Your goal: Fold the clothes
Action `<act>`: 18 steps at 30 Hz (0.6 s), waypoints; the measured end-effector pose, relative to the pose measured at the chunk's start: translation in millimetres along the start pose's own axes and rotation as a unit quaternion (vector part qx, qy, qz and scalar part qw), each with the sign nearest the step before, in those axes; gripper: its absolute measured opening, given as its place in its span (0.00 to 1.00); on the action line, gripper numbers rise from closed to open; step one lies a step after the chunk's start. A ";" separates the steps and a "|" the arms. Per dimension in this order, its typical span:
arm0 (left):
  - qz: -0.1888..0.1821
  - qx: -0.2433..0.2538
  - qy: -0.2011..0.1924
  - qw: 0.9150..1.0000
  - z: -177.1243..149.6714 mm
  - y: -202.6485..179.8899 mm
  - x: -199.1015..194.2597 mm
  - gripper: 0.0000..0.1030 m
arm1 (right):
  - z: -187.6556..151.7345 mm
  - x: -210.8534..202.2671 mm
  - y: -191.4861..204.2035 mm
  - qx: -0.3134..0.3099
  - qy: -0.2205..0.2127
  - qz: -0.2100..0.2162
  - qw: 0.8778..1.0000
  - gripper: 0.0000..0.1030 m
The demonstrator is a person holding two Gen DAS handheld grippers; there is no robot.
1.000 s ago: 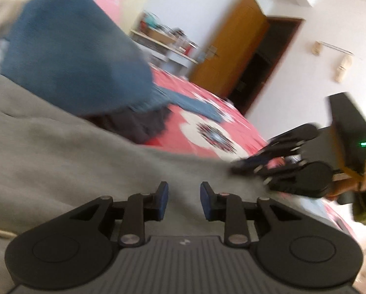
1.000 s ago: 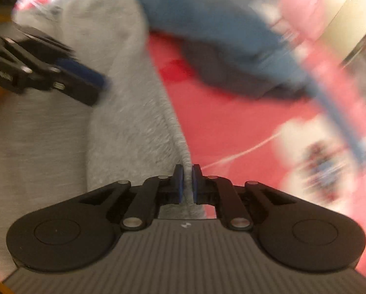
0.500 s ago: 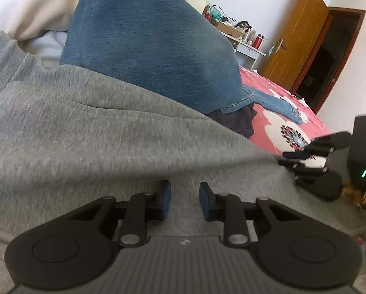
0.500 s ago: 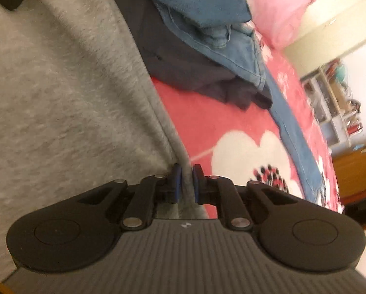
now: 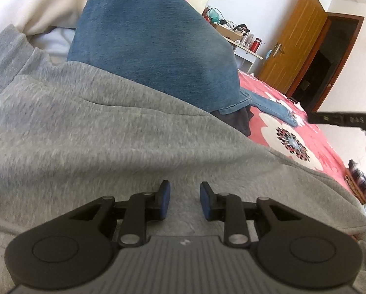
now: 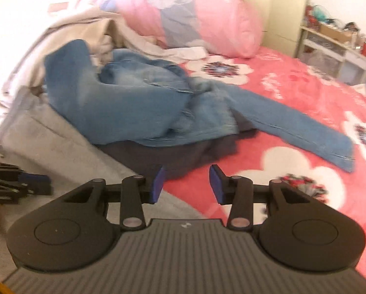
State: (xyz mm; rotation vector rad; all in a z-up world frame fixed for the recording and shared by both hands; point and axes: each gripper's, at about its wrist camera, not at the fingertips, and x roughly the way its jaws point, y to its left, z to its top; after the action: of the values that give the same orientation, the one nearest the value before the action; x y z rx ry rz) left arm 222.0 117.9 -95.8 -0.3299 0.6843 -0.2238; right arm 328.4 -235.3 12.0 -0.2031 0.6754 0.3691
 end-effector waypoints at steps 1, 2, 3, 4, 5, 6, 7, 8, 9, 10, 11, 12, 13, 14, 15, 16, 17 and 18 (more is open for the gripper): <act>-0.002 -0.001 0.000 1.000 0.1 -0.1 0.6 0.29 | -3.7 -9.1 -12.7 0.008 -0.001 -0.020 1.000 0.38; -0.003 -0.001 0.000 1.000 -0.1 0.1 0.9 0.29 | -10.0 -23.9 -29.3 0.020 -0.003 -0.046 0.999 0.38; -0.004 0.000 0.000 1.000 -0.3 0.1 1.1 0.30 | -17.4 -41.0 -49.5 0.036 -0.004 -0.075 0.997 0.39; -0.003 0.002 -0.001 1.000 -0.7 -0.4 1.1 0.30 | -26.5 -59.3 -69.3 0.056 -0.005 -0.104 0.993 0.39; -0.003 0.004 -0.002 1.000 -1.1 -0.8 1.1 0.30 | -38.8 -78.8 -90.1 0.079 -0.005 -0.132 0.988 0.40; -0.002 0.006 -0.003 1.000 -1.5 -1.3 1.1 0.31 | -51.2 -98.4 -110.8 0.102 -0.005 -0.161 0.982 0.41; -0.002 0.008 -0.004 1.000 -1.9 -1.7 1.0 0.31 | -65.4 -117.9 -131.7 0.126 -0.003 -0.187 0.974 0.45; -0.002 0.009 -0.005 1.000 -2.3 -2.0 1.0 0.32 | -82.5 -135.1 -150.7 0.147 0.006 -0.207 0.967 0.46; -0.002 0.011 -0.005 1.000 -2.7 -2.2 0.9 0.32 | -98.5 -147.1 -164.7 0.159 0.015 -0.220 0.962 0.47; -0.003 0.011 -0.006 1.000 -2.9 -2.1 0.9 0.33 | -113.6 -155.8 -175.1 0.168 0.027 -0.226 0.959 0.48; -0.003 0.010 -0.007 1.000 -3.1 -2.0 1.0 0.33 | -129.6 -162.8 -183.4 0.172 0.043 -0.229 0.957 0.49; -0.004 0.010 -0.007 1.000 -3.2 -1.9 1.2 0.33 | -145.6 -167.9 -189.1 0.170 0.059 -0.233 0.956 0.49; -0.004 0.009 -0.008 1.000 -3.4 -1.9 1.4 0.34 | -160.1 -172.2 -191.7 0.166 0.071 -0.240 0.954 0.51; -0.004 0.009 -0.008 1.000 -3.5 -1.8 1.6 0.34 | -172.1 -175.4 -193.9 0.169 0.078 -0.247 0.951 0.52; -0.004 0.009 -0.009 1.000 -3.6 -1.9 1.9 0.34 | -184.6 -178.8 -196.6 0.179 0.082 -0.254 0.947 0.53; -0.004 0.009 -0.010 1.000 -3.5 -2.0 2.5 0.34 | -196.8 -182.7 -199.5 0.193 0.082 -0.259 0.943 0.53; -0.004 0.009 -0.010 1.000 -3.3 -2.2 3.1 0.34 | -209.4 -187.5 -202.5 0.213 0.075 -0.261 0.938 0.53; -0.004 0.010 -0.011 1.000 -3.2 -2.3 3.6 0.34 | -222.0 -193.2 -204.6 0.234 0.064 -0.262 0.934 0.53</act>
State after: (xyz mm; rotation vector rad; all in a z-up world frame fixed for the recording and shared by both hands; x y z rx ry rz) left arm 222.4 113.9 -99.4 -0.3164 0.6595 -0.2339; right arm 143.8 -540.8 -20.5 0.0522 0.7876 -0.3242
